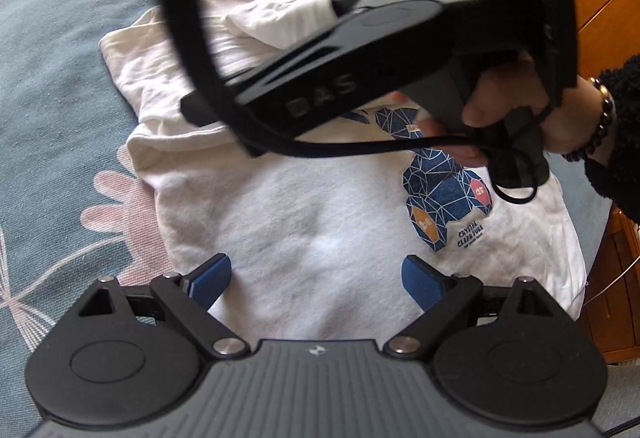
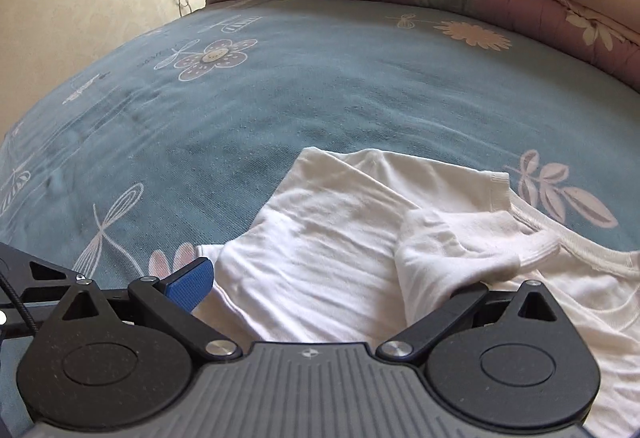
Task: Fold clothes
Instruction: 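Lay the sleeve on the printed front and open the right tool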
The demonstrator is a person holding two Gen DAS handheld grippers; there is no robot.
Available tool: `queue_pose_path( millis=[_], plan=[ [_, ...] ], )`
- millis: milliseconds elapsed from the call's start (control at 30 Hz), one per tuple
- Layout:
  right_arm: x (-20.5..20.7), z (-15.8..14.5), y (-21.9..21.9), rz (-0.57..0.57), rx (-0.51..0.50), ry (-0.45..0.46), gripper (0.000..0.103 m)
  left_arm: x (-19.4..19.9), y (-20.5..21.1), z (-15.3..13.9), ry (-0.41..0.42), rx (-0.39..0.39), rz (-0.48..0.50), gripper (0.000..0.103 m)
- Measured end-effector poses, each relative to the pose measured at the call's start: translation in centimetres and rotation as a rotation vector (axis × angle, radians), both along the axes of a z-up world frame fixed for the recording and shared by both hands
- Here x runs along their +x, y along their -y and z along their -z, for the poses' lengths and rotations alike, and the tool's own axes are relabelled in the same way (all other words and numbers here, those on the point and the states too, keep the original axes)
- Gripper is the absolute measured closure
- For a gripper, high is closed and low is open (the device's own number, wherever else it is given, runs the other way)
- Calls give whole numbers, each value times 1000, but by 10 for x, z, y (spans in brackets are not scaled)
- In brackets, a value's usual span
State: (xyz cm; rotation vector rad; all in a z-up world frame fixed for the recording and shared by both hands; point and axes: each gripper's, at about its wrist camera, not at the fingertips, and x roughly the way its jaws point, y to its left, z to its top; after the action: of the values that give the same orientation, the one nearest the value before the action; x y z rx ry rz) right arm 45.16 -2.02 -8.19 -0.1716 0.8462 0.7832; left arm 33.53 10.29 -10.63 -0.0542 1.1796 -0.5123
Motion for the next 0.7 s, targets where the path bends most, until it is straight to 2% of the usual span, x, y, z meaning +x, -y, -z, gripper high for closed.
queue_pose_path(
  millis=[167, 233, 267, 367, 500, 700],
  plan=[
    [3, -10, 13, 148, 6, 2, 0, -2, -1, 1, 10, -15, -12, 7],
    [4, -13, 9, 164, 22, 4, 0, -3, 0, 2, 13, -17, -22, 7],
    [5, -15, 6, 167, 29, 5, 0, -3, 0, 2, 13, -20, -26, 7],
    [1, -14, -14, 80, 14, 14, 0, -2, -1, 3, 13, -30, -38, 7],
    [-2, -6, -25, 14, -12, -41, 0, -1, -3, 2, 11, -38, -45, 7],
    [-2, -20, 7, 121, 30, 4, 0, -2, 2, 1, 19, -18, -57, 7]
  ],
)
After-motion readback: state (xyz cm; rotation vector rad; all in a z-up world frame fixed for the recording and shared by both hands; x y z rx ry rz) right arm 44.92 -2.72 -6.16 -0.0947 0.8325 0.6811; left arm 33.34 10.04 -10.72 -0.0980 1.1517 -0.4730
